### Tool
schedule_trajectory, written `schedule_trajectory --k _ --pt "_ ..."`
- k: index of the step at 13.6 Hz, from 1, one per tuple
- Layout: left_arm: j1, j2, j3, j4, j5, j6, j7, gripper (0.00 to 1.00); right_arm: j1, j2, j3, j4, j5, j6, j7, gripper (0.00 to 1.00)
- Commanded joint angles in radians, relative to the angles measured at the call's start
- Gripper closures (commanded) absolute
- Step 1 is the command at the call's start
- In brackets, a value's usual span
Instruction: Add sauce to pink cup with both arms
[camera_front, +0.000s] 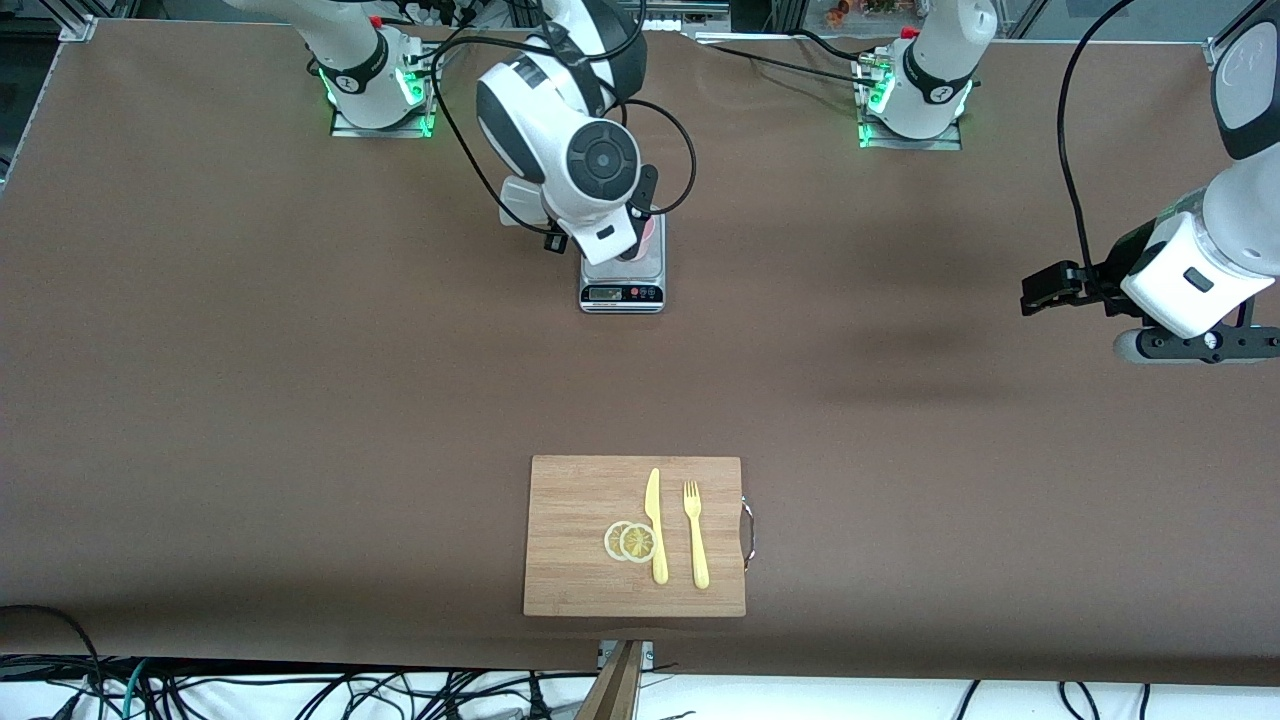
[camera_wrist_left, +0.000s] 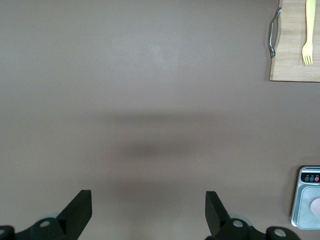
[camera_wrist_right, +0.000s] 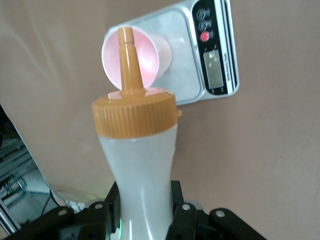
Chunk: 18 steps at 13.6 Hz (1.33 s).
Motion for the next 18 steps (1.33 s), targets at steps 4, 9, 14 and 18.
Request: schedule_trajectory --k 4,9,14,18 --pt "0.006 0.008 -0.001 0.021 -0.019 -0.016 0.023 0.0 -0.092 -0.087 -0.056 -0.068 0.204 0.059 -0.198 1.0" --pt "0.006 0.008 -0.001 0.023 -0.019 -0.017 0.023 0.0 -0.206 -0.168 -0.087 -0.142 0.408 0.125 -0.478 1.0" --pt "0.006 0.008 -0.001 0.023 -0.019 -0.016 0.023 0.0 -0.364 -0.187 -0.122 -0.22 0.632 0.11 -0.835 1.0" --pt "0.006 0.008 -0.001 0.023 -0.019 -0.016 0.023 0.0 -0.529 -0.17 -0.122 -0.278 0.755 0.02 -1.15 1.0"
